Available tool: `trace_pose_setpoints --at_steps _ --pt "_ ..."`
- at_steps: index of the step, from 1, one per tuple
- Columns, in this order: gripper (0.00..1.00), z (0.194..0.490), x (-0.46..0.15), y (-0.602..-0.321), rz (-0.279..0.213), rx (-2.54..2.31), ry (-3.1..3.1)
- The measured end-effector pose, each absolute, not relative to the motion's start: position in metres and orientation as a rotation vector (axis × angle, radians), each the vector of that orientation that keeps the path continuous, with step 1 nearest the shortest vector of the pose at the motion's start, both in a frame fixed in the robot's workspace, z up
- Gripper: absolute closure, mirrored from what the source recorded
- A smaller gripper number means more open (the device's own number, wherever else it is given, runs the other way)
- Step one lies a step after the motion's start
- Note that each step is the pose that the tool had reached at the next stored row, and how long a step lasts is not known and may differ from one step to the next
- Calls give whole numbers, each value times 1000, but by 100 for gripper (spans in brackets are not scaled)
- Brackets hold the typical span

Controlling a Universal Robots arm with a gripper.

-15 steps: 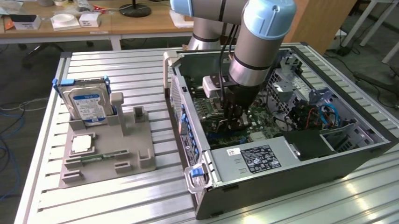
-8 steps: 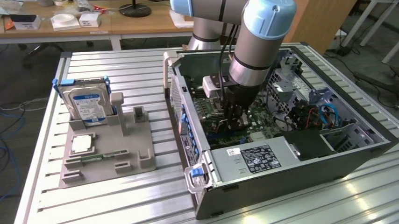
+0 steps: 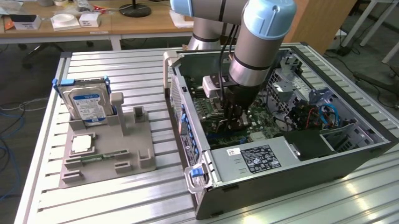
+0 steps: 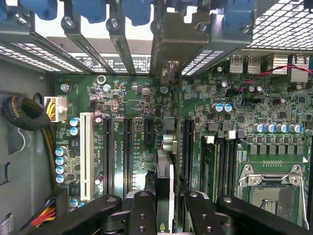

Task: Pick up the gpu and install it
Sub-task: 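Insert the gpu into the slot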

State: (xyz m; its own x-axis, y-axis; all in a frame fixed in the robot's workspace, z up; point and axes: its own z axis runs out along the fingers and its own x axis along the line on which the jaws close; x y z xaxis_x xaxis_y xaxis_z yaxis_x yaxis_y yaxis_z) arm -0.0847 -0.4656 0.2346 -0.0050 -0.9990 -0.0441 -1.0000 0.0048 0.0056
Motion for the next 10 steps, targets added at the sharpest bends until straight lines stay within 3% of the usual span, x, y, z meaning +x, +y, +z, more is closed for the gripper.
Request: trace_pose_setpoints --at_steps 10 --pt "73 231 -85 -466 55 -2196 2207"
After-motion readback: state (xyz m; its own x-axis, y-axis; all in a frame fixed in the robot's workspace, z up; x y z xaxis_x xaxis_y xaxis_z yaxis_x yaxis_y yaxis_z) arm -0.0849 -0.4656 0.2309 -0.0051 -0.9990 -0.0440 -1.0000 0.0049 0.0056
